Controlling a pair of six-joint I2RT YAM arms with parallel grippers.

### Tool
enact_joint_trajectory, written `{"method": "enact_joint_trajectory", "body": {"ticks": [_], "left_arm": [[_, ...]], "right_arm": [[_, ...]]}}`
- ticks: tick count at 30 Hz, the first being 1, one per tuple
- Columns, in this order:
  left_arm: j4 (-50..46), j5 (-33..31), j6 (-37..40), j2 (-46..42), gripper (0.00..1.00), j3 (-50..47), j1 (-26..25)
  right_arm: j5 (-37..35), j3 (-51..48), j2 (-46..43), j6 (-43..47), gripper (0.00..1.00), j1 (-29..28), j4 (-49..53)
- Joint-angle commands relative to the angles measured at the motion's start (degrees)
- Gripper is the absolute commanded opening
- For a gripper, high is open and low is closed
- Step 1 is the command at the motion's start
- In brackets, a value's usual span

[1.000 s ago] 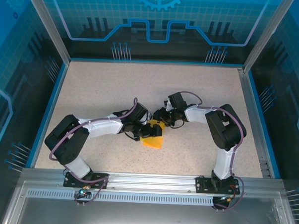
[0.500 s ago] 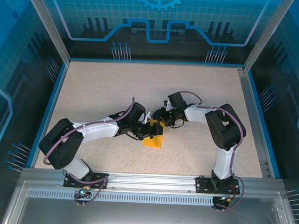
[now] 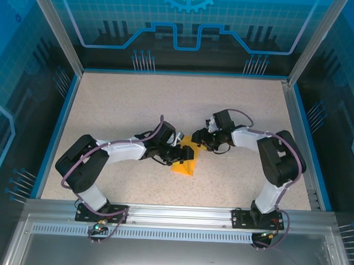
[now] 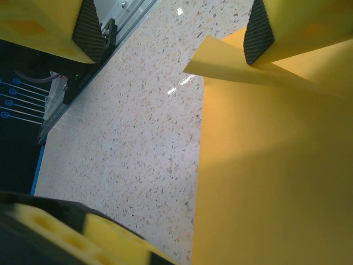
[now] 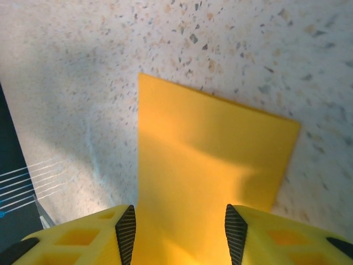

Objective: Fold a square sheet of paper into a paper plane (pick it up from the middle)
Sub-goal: Fold the triangle a second time at the center of the table.

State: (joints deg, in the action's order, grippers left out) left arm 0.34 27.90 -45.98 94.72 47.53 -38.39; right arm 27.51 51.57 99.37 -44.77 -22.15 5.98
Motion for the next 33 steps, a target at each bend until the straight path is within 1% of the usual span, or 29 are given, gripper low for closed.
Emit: {"method": "enact_joint_trajectory", "body": {"ticks": [1,5,7,13,16,18,22,27,33], "left_arm": [[0.5,-0.8,1.8,1.2,0.69,1.6,0.2],[0.8,-0.2,1.9,2.2,0.65,2.7,0.2],[0.7,0.1,2.1,2.7,0.64,3.2,0.2],[1.2,0.7,2.0,4.7,0.58,4.2,0.2],[1.3,0.6,1.8,5.4,0.52,4.4,0.2],[1.0,0.4,1.9,5.8,0.43,4.5,0.2],[0.3,-0.3,2.0,5.9,0.33,4.4,0.2],[-0.6,-1.2,2.3,5.6,0.26,4.4,0.2],[-1.0,-1.6,2.4,5.5,0.23,4.4,0.2]], "right_arm": [[2.4,-3.3,-6.3,4.5,0.51,0.5,3.1],[-1.2,-6.7,-11.3,5.9,0.50,0.5,6.2],[-2.8,-8.6,-13.0,5.8,0.48,0.6,6.5],[-2.5,-13.6,-16.0,4.5,0.45,0.6,3.4],[-0.3,-15.2,-15.6,4.6,0.43,0.5,0.9],[1.1,-15.9,-15.3,4.5,0.42,0.2,-0.9],[2.8,-15.2,-13.7,4.7,0.40,-1.5,-3.2],[3.2,-13.1,-9.8,4.5,0.35,-3.2,-3.9],[4.7,-13.0,-7.9,3.6,0.31,-3.7,-6.3]]}}
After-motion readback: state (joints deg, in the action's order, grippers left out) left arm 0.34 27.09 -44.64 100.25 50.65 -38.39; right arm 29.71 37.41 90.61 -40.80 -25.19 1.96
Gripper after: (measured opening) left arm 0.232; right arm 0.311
